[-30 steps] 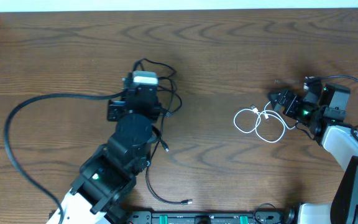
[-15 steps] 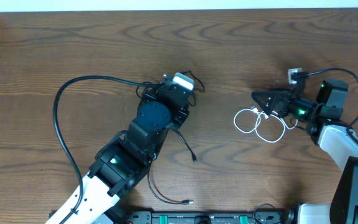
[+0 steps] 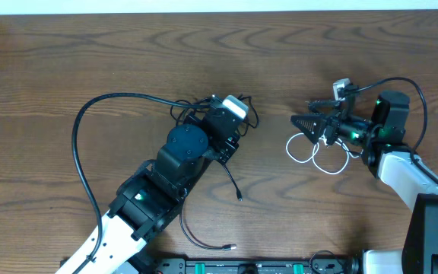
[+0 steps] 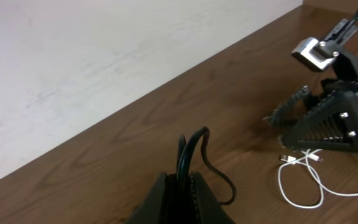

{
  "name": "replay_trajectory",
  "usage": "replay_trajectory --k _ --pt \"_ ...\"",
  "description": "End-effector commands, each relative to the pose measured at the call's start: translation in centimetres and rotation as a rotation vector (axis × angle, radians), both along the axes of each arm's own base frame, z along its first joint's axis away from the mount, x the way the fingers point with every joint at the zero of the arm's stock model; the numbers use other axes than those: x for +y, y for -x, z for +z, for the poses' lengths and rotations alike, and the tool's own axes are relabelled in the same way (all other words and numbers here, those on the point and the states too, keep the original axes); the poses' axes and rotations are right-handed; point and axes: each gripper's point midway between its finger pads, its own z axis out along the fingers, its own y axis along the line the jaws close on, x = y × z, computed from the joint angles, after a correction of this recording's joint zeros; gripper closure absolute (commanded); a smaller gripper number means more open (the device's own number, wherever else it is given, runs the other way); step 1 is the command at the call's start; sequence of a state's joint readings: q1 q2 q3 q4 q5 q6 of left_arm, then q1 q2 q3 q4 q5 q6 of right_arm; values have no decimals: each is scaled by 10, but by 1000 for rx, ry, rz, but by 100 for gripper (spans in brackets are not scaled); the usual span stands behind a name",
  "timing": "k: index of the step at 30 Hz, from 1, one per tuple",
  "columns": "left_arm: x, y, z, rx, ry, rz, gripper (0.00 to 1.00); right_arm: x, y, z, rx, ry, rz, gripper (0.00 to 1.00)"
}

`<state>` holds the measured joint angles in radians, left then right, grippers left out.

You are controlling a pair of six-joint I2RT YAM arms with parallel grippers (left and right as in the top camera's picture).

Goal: Untangle cables

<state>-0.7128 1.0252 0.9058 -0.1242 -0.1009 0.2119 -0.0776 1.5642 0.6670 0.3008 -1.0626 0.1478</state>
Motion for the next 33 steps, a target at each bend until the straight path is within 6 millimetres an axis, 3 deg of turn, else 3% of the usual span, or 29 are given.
replay_trajectory --k 1,9,20,33 --pt "-5 2 14 -13 34 -27 92 5 4 -1 -6 -6 30 1" --pt "-14 7 11 4 43 -80 92 8 8 1 -6 -26 58 1" --pt "-19 3 -21 89 -22 -85 92 6 5 0 -5 -14 41 1" --pt "-21 0 -108 318 -204 -77 93 -4 -6 -10 114 -18 -81 1"
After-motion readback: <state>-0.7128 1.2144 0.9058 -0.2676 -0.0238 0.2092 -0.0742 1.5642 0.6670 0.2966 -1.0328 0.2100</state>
